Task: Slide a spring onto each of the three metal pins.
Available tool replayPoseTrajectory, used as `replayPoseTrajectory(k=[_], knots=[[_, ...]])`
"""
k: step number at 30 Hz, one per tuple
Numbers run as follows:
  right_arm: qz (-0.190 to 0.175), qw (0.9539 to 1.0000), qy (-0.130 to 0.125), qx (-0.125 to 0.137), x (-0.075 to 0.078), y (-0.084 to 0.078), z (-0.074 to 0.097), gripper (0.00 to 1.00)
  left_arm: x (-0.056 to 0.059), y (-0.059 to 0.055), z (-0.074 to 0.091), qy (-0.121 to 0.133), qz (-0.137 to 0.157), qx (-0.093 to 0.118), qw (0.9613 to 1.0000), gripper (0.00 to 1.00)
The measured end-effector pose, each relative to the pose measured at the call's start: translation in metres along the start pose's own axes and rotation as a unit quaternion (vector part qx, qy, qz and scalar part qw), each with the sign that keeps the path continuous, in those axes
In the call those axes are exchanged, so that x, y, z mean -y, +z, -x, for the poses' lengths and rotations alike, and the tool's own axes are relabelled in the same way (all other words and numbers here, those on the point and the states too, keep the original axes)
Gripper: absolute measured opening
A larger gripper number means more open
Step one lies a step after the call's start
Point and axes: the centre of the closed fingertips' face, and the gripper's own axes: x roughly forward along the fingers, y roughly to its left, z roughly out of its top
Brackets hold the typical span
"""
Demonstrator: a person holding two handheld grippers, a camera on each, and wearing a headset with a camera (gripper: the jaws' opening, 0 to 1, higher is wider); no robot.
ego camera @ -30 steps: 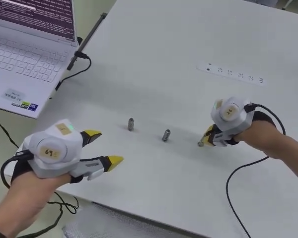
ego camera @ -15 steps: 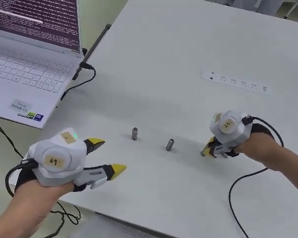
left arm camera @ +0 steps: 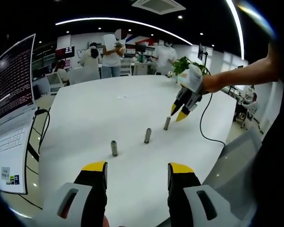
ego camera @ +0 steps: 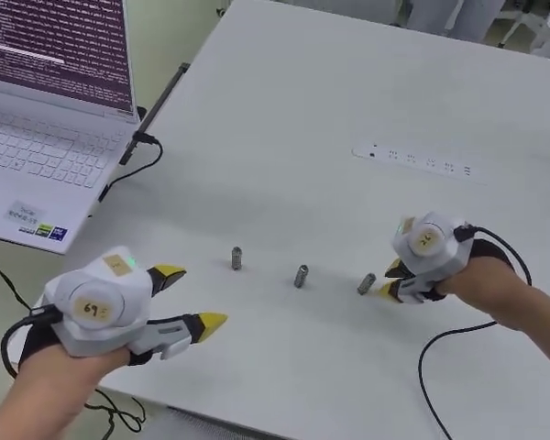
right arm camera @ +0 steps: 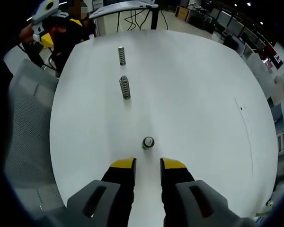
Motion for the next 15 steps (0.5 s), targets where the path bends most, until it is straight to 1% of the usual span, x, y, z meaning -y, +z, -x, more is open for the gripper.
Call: replayPoseTrajectory(k=[2, 4, 5, 7, 9, 14, 15], knots=[[-0.010, 0.9999, -0.005, 0.012, -0.005, -0.001, 0.006, 0.20, 0.001, 0.001, 0.000, 0.000, 0.001, 0.003, 1.0000, 0.46], [-0.020, 0.9996, -0.009, 0.019, -0.007, -0.003, 0.009, 0.20, 0.002, 0.002, 0.000, 0.000, 0.001, 0.003, 1.0000, 0.46], [-0.032, 0.9990, -0.013, 0.028, -0.010, -0.005, 0.013, 0.20, 0.004, 0.002, 0.000, 0.000, 0.000, 0.004, 1.0000, 0.46], [-0.049, 0.9980, -0.015, 0.036, -0.014, -0.009, 0.017, 0.20, 0.006, 0.004, 0.000, -0.002, -0.001, 0.006, 1.0000, 0.46], [-0.057, 0.9970, -0.014, 0.050, -0.019, -0.009, 0.020, 0.22, 0.008, 0.006, 0.000, -0.004, -0.005, 0.007, 1.0000, 0.46], [-0.067, 0.9957, -0.021, 0.060, -0.024, -0.014, 0.027, 0.23, 0.012, 0.009, -0.001, -0.008, -0.011, 0.008, 0.9999, 0.46], [-0.075, 0.9943, -0.020, 0.073, -0.028, -0.011, 0.031, 0.24, 0.013, 0.010, -0.001, -0.010, -0.011, 0.010, 0.9998, 0.46]])
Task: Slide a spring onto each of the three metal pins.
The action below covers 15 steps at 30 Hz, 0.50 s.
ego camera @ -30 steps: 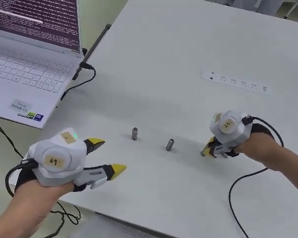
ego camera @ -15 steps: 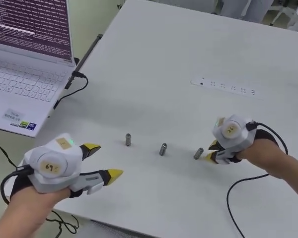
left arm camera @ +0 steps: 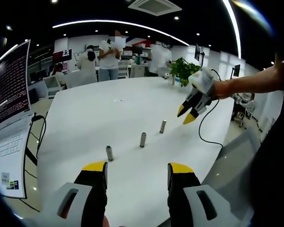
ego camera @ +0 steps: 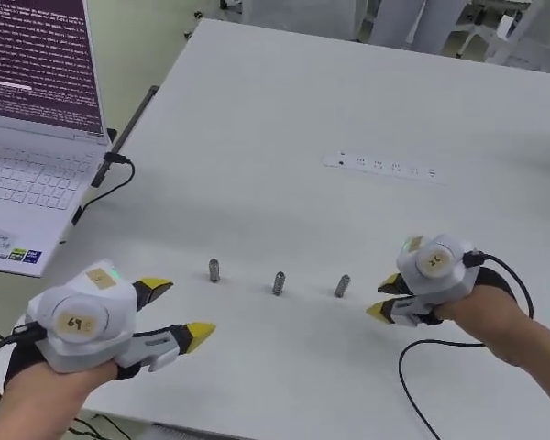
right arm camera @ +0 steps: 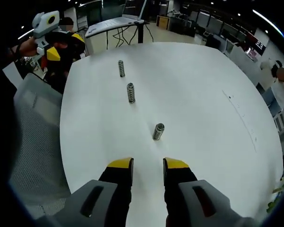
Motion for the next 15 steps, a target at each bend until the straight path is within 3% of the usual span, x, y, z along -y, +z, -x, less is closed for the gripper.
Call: replayPoseTrajectory(k=[8, 15], knots=[[-0.030, 0.9984, -0.016, 0.045, -0.006, 0.004, 0.018, 0.26, 0.003, 0.006, -0.002, -0.003, -0.001, 0.008, 1.0000, 0.46], [-0.072, 0.9917, -0.047, 0.096, -0.006, 0.009, 0.042, 0.28, 0.003, 0.012, -0.002, -0.001, -0.005, 0.012, 0.9999, 0.46]])
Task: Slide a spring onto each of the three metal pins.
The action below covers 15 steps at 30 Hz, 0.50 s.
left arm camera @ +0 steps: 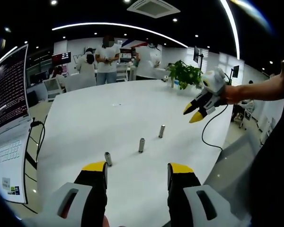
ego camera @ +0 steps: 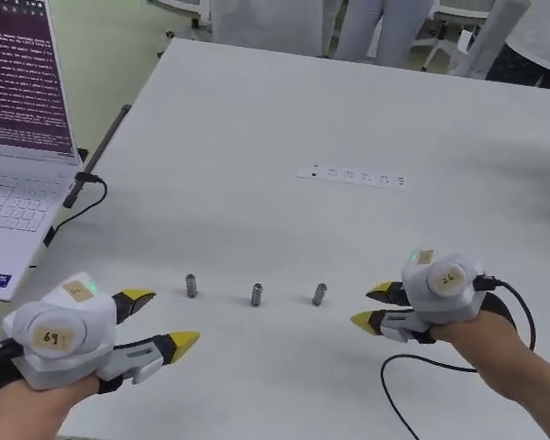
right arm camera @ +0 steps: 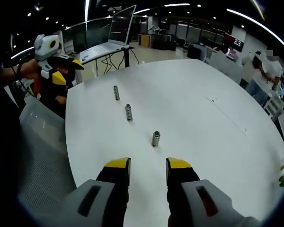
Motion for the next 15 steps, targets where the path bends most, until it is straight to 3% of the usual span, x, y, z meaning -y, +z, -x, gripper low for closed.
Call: replayPoseTrajectory(k=[3, 15], knots=[[-0.023, 0.9993, -0.011, 0.026, 0.000, 0.004, 0.010, 0.29, 0.001, 0.003, 0.001, 0.002, -0.002, 0.001, 1.0000, 0.46], [-0.060, 0.9953, -0.039, 0.066, -0.007, 0.001, 0.039, 0.35, 0.002, 0.002, 0.005, 0.006, -0.005, -0.001, 1.0000, 0.47]])
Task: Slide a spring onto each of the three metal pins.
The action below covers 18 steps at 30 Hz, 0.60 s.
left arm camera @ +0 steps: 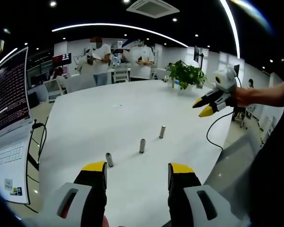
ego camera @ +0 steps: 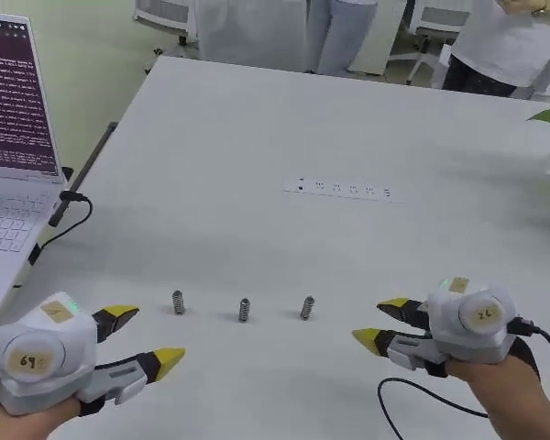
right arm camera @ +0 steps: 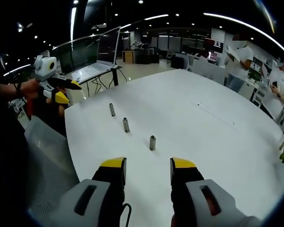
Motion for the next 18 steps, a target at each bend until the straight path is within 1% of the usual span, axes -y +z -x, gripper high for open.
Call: replayPoseTrajectory(k=[3, 6, 11, 18], knots=[[-0.007, 1.0000, -0.004, 0.005, -0.002, -0.003, 0.005, 0.37, 0.000, 0.001, 0.000, 0.002, 0.002, 0.001, 1.0000, 0.47], [-0.018, 0.9996, -0.011, 0.016, -0.003, -0.003, 0.009, 0.39, -0.001, 0.002, 0.000, 0.004, 0.002, 0.003, 1.0000, 0.47], [-0.031, 0.9988, -0.025, 0.029, -0.003, -0.003, 0.015, 0.44, -0.002, 0.003, 0.000, 0.005, 0.001, 0.003, 1.0000, 0.47], [-0.045, 0.9977, -0.030, 0.042, -0.010, -0.007, 0.024, 0.49, -0.001, 0.005, 0.001, 0.005, -0.003, 0.002, 1.0000, 0.48]])
